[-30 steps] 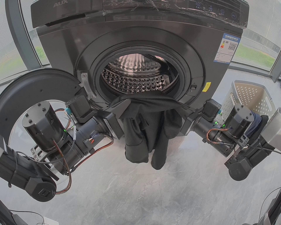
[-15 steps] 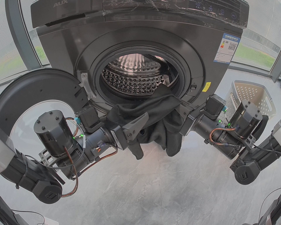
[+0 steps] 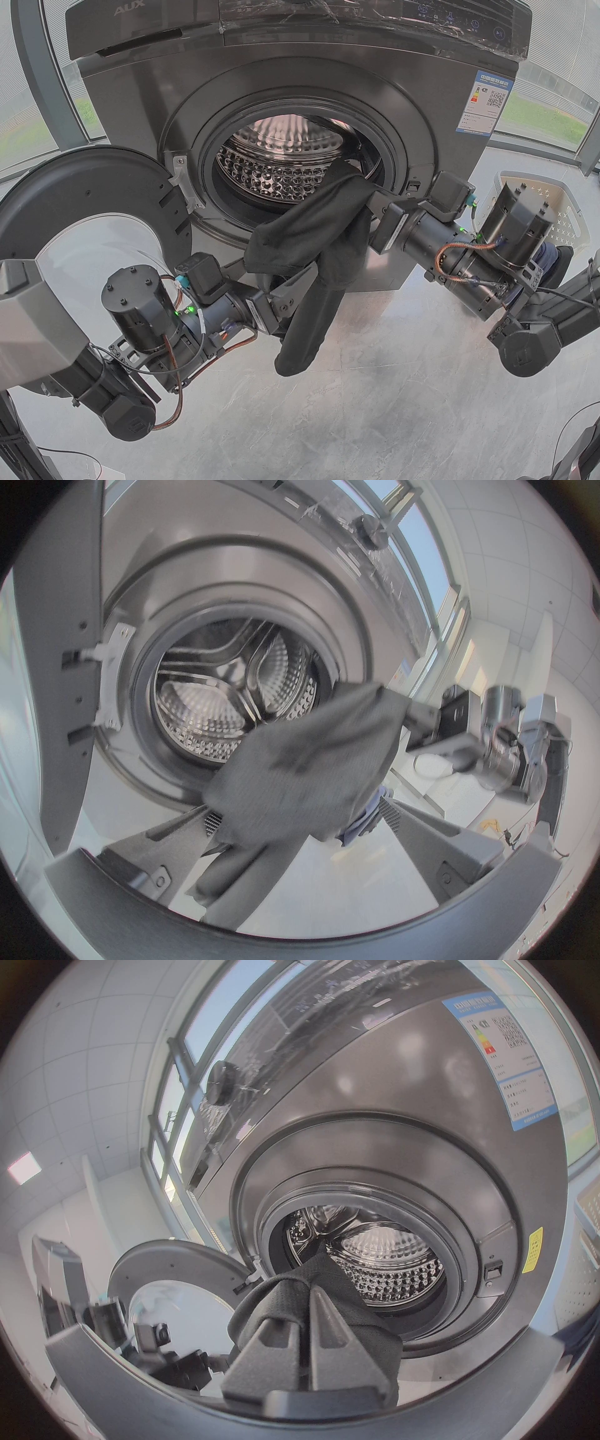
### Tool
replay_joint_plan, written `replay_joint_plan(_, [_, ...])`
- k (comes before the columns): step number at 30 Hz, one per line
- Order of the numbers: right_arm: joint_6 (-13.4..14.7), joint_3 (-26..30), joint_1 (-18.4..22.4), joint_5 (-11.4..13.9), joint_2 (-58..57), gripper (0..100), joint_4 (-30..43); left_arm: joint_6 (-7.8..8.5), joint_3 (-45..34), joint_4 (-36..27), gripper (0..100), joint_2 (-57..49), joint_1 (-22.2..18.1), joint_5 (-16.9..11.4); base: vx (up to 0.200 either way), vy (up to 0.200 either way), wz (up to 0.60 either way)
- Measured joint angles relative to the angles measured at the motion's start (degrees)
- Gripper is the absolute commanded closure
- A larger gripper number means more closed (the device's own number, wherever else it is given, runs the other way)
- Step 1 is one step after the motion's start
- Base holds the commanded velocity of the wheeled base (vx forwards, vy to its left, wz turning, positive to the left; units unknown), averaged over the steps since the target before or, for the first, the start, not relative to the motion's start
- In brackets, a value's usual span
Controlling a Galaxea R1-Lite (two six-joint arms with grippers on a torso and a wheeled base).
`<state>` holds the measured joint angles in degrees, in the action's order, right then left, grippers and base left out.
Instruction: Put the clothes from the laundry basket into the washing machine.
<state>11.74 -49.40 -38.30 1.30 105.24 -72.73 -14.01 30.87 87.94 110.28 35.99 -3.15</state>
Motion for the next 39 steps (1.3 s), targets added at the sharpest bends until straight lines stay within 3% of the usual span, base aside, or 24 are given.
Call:
replay_joint_plan(8, [1.01, -2.94, -0.41, -0.62, -0.15, 100, 1.49, 0.18, -2.86, 0.84, 0, 3.15, -0.74, -0.18, 0.000, 0.000, 0.00])
replay_joint_plan(24, [1.08, -1.51, 0.40, -0.55, -2.90, 100, 1.51, 1.04, -2.78, 0.84, 0, 7.42, -1.48, -0.13, 0.000, 0.000, 0.00])
replay_joint_plan(32, [1.10, -1.45, 0.33, -0.62, -3.18, 100, 1.38, 2.84, -1.74, 0.85, 0, 11.19, -1.78, -0.20, 0.000, 0.000, 0.00])
replay_joint_plan(39, [1.06, -0.71, -0.09, -0.62, -3.69, 100, 1.16, 3.67, 1.85, 0.88, 0, 15.02, -4.95, 0.17, 0.000, 0.000, 0.00])
